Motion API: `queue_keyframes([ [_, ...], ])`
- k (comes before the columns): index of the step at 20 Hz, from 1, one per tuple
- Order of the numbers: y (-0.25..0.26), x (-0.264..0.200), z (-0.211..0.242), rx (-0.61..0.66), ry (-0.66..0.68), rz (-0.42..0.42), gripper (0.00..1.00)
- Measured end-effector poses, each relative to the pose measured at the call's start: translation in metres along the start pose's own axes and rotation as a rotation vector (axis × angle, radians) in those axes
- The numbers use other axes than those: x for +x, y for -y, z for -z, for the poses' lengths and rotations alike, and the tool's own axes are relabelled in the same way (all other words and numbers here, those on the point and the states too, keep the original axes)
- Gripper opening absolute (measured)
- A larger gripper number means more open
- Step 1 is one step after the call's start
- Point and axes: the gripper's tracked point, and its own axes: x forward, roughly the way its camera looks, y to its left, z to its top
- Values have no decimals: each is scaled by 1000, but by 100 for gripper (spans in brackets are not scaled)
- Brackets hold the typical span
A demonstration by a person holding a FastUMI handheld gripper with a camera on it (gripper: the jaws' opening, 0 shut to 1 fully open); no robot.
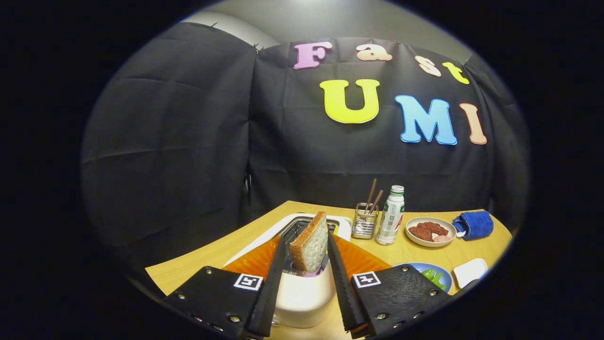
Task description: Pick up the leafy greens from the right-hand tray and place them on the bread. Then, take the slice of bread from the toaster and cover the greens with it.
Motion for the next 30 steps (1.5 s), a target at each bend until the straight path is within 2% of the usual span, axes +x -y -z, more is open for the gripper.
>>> queue_keyframes([
  [2, 2, 14, 9, -10, -46, 34, 53],
  [3, 10, 19, 10, -10, -50, 73, 47],
  [4, 11, 25, 7, -6, -35, 99, 30],
  [5, 9, 29, 5, 10, -29, 85, 12],
  [6, 8, 27, 11, 17, -29, 83, 12],
  [7, 8, 28, 7, 4, -32, 80, 7],
  [10, 8, 20, 0, 37, -35, 31, 7],
  [13, 17, -3, -38, 115, 12, -20, 7],
  [16, 32, -24, -68, 100, 59, -27, 7],
  [20, 58, -48, -78, 93, 84, -6, 7],
  [26, 117, -64, -49, 98, 43, 76, 7],
  [30, 155, -76, 4, 55, -14, 134, 7],
])
